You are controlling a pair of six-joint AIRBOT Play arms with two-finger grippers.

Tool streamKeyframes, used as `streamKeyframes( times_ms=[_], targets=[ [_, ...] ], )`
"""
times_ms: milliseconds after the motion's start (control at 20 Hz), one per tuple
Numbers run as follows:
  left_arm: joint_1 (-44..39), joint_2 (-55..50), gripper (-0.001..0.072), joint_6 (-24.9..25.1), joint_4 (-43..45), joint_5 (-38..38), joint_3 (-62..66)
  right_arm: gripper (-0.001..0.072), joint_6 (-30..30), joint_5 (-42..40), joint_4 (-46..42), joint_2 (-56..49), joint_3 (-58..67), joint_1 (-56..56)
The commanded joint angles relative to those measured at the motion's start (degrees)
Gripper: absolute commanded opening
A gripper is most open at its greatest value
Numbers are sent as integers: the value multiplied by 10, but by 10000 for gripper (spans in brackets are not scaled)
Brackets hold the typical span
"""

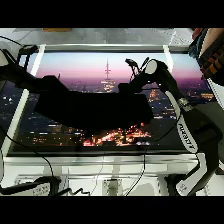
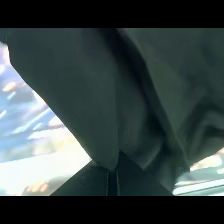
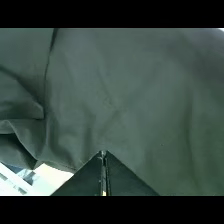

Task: Fold the clothes and pants, and hang the long-sleeved shirts on hangers.

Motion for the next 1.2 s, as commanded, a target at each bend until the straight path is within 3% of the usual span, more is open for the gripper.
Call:
streamKeyframes(
  times_ms=[0,450,800,1150],
  targets=[
    [-2,-9,6,-16,74,-36,1,19,-5,-8,-1,-5,-2,27],
    [-111,-31,6,-16,74,-34,8,19,-21,-11,-45,-6,-2,30],
    [-188,-58,6,-39,105,-24,150,18,-31,-43,-40,-14,-10,31],
    [-190,-56,8,-82,108,-24,172,19,-28,-174,97,-56,-64,57]
  ],
)
